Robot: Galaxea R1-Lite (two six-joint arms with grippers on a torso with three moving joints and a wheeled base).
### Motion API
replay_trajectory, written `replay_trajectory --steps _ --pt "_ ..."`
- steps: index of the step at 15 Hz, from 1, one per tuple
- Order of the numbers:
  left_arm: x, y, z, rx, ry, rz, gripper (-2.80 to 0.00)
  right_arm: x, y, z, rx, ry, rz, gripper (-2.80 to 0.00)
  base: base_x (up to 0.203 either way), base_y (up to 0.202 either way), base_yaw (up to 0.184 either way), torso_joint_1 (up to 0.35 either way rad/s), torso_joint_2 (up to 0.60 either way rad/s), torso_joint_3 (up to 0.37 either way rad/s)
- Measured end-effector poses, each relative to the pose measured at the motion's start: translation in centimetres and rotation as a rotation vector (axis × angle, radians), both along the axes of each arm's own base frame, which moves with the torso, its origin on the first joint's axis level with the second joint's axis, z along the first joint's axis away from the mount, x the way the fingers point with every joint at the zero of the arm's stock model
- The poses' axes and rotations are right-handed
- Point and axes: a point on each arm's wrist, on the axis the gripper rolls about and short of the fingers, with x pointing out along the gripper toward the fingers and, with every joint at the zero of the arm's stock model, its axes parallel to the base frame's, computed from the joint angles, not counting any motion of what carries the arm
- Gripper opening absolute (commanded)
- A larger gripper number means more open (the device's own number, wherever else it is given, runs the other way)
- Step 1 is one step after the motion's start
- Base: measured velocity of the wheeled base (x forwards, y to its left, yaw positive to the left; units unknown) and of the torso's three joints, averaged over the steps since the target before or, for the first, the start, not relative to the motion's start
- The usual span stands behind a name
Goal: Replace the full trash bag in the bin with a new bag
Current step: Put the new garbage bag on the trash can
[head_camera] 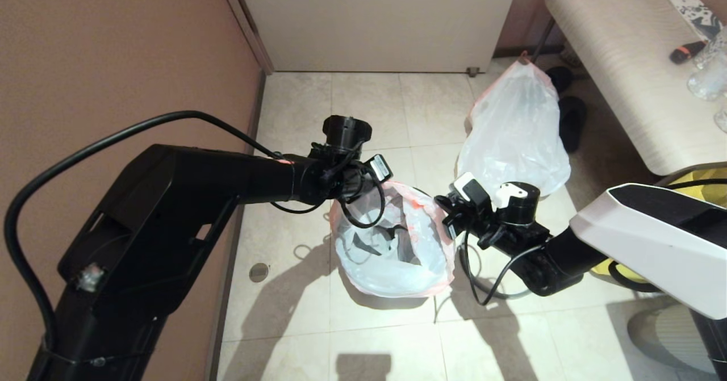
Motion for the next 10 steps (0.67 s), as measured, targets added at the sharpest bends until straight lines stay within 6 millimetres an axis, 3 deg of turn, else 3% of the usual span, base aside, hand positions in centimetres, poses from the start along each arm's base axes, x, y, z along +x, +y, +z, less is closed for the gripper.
replay_trajectory --steps 7,10 --pt "0.1 3.1 0.0 0.005 0.039 0.081 -2.8 -3.9 1.2 -0.8 -0.186 0.137 0.089 -2.8 0.0 0.0 0.0 0.0 0.0 0.0" --pt "0.1 4.4 -0.3 0.012 0.055 0.13 -2.8 -4.2 1.5 -0.9 -0.224 0.133 0.069 -2.8 0.0 0.0 0.0 0.0 0.0 0.0"
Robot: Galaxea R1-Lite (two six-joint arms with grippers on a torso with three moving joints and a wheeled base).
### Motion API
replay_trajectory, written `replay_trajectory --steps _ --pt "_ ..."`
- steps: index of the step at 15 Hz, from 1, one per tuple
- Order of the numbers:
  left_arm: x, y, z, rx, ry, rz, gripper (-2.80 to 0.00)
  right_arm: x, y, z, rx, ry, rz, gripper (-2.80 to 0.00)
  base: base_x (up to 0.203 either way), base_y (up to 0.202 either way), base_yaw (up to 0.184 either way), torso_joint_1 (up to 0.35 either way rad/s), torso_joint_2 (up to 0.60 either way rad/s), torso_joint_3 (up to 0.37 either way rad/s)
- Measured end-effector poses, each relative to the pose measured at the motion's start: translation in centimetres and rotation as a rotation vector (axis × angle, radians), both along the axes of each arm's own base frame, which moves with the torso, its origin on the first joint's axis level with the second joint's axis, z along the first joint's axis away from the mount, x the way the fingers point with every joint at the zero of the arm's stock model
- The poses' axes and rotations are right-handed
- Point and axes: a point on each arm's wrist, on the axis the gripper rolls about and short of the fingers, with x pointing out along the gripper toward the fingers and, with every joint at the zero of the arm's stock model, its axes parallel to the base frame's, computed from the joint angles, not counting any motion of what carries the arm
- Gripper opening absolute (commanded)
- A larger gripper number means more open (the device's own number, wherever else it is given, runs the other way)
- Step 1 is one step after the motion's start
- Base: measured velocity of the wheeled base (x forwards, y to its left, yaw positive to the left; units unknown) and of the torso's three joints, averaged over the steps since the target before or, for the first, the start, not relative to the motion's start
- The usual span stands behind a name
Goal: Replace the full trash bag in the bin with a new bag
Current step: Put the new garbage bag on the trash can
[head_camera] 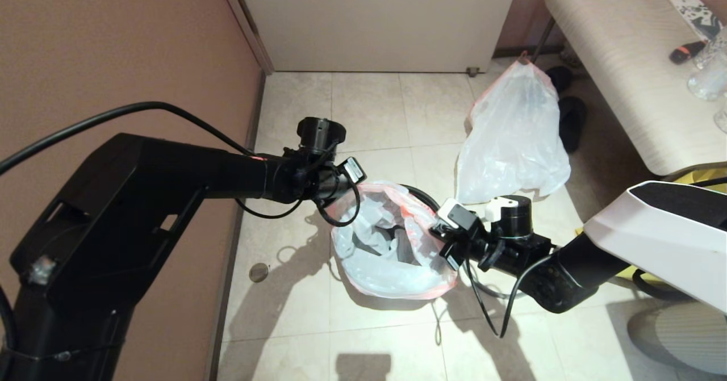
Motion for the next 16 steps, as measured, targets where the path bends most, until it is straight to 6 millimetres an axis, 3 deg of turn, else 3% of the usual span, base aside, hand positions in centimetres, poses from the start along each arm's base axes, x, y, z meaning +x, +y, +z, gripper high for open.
replay_trajectory --steps 5,8,11,16 --pt "0.8 1.6 -0.7 0.001 -0.001 0.101 -2.8 -1.0 0.6 0.7 -0.006 0.004 0.02 -2.8 0.0 0.0 0.0 0.0 0.0 0.0" --pt "1.8 1.5 -2.8 -0.009 -0.014 0.106 -2.8 -1.4 0.6 1.4 -0.005 -0.006 0.02 -2.8 0.0 0.0 0.0 0.0 0.0 0.0" --pt "2.7 1.0 -5.4 -0.018 -0.03 0.105 -2.8 -1.7 0.9 0.7 -0.073 -0.026 0.013 -2.8 0.0 0.0 0.0 0.0 0.0 0.0" --pt "3.5 0.9 -6.3 -0.022 -0.049 0.108 -2.8 -1.6 1.8 -1.0 -0.098 -0.007 0.017 -2.8 0.0 0.0 0.0 0.0 0.0 0.0"
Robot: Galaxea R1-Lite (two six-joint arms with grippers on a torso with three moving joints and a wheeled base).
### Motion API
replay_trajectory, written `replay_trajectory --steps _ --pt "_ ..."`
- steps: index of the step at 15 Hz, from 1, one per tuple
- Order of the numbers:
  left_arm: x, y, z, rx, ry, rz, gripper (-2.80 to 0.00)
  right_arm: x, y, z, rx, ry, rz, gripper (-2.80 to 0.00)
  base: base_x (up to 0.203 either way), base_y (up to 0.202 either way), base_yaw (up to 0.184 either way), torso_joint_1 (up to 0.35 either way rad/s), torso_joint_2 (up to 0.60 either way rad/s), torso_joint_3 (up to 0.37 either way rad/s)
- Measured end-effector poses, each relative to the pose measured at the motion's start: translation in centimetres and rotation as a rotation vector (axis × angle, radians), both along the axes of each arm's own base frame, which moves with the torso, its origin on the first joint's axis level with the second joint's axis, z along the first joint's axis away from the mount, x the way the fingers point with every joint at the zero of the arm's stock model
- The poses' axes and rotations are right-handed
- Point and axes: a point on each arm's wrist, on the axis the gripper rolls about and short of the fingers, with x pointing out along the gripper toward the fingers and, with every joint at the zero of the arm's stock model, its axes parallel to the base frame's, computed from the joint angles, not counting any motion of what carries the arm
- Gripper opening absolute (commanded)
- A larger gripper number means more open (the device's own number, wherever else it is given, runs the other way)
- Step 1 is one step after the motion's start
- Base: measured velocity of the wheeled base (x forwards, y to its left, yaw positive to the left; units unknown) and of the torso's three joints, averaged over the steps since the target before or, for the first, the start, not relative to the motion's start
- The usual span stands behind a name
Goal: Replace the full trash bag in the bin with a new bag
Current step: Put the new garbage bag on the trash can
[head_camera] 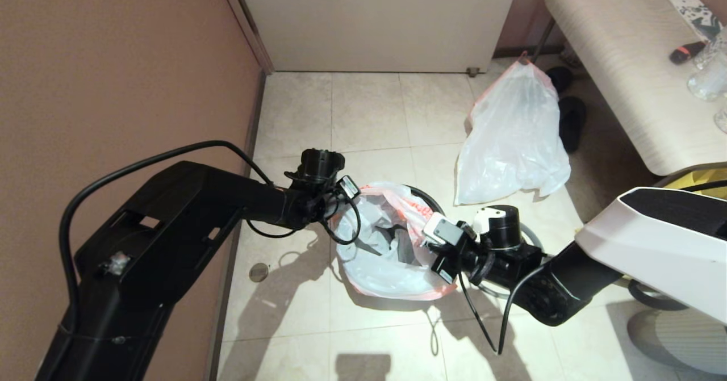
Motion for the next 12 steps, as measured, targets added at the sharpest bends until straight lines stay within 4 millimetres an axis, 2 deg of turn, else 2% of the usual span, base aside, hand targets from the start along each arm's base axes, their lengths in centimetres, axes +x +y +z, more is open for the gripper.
replay_trajectory --steps 5,9,12 --pt "0.7 0.7 0.6 -0.005 -0.027 0.015 -2.8 0.7 0.2 -0.6 -0.045 -0.03 -0.084 -2.8 0.0 0.0 0.0 0.0 0.0 0.0" --pt "0.3 -0.2 1.9 0.007 -0.047 -0.034 -2.8 1.2 -0.5 1.3 -0.009 -0.09 -0.111 -2.8 0.0 0.0 0.0 0.0 0.0 0.0" --pt "0.2 -0.3 2.3 0.046 -0.044 -0.053 -2.8 1.2 -0.1 1.1 0.011 -0.078 -0.115 -2.8 0.0 0.0 0.0 0.0 0.0 0.0"
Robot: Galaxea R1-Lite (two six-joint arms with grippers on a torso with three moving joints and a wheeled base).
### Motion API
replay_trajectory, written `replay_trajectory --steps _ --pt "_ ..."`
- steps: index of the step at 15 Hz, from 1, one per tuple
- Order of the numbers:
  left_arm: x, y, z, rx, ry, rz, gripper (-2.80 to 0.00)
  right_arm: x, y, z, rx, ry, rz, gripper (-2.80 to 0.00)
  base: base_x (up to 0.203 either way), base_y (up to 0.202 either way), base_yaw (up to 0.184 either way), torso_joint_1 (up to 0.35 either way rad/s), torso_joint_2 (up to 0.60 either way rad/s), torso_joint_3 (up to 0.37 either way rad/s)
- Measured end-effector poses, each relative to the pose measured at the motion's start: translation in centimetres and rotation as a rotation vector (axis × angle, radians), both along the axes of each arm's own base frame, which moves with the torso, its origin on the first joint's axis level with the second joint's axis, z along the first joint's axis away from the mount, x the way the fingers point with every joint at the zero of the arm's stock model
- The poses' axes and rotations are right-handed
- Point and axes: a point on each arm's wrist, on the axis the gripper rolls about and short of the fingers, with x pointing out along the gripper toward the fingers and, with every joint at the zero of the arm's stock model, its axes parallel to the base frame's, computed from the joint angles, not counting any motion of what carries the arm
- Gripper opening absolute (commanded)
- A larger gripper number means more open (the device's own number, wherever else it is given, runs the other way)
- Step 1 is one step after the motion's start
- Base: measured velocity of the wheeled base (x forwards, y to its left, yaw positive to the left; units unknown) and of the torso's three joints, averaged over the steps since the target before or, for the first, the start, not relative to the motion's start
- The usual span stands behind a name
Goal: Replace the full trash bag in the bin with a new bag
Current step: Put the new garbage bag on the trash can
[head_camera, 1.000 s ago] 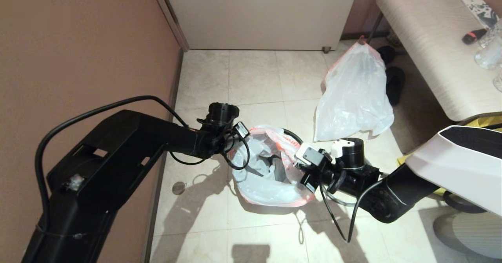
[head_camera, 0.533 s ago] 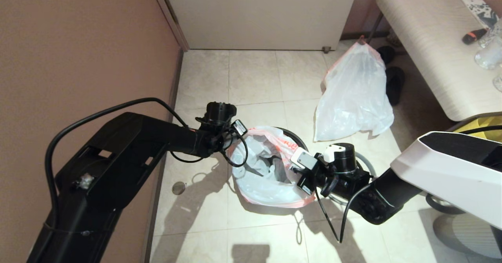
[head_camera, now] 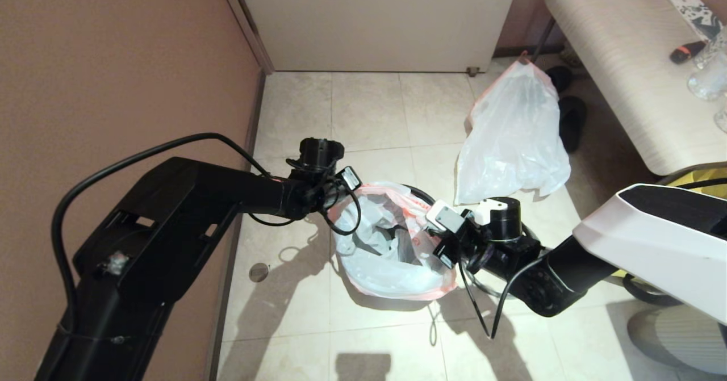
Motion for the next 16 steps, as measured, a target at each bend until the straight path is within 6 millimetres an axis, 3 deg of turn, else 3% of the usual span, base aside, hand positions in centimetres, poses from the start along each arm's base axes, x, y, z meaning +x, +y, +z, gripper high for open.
replay_trajectory --steps 5,9,14,16 --pt "-1.3 0.1 3.2 0.007 -0.039 -0.022 -2.8 -2.0 3.5 1.0 0.04 -0.1 0.033 -2.8 0.0 0.0 0.0 0.0 0.0 0.0" --pt "-1.3 0.1 3.5 0.011 -0.019 -0.037 -2.8 -2.2 5.0 -0.7 0.065 -0.038 0.047 -2.8 0.0 0.0 0.0 0.0 0.0 0.0" --pt "-1.1 2.1 5.3 -0.024 -0.051 -0.025 -2.8 -1.3 3.7 -0.6 0.062 -0.041 0.017 -2.8 0.0 0.0 0.0 0.0 0.0 0.0" --pt "-1.4 2.0 6.1 -0.036 -0.063 -0.028 -2.8 -0.5 3.2 -0.8 0.046 -0.057 0.0 -2.8 0.0 0.0 0.0 0.0 0.0 0.0"
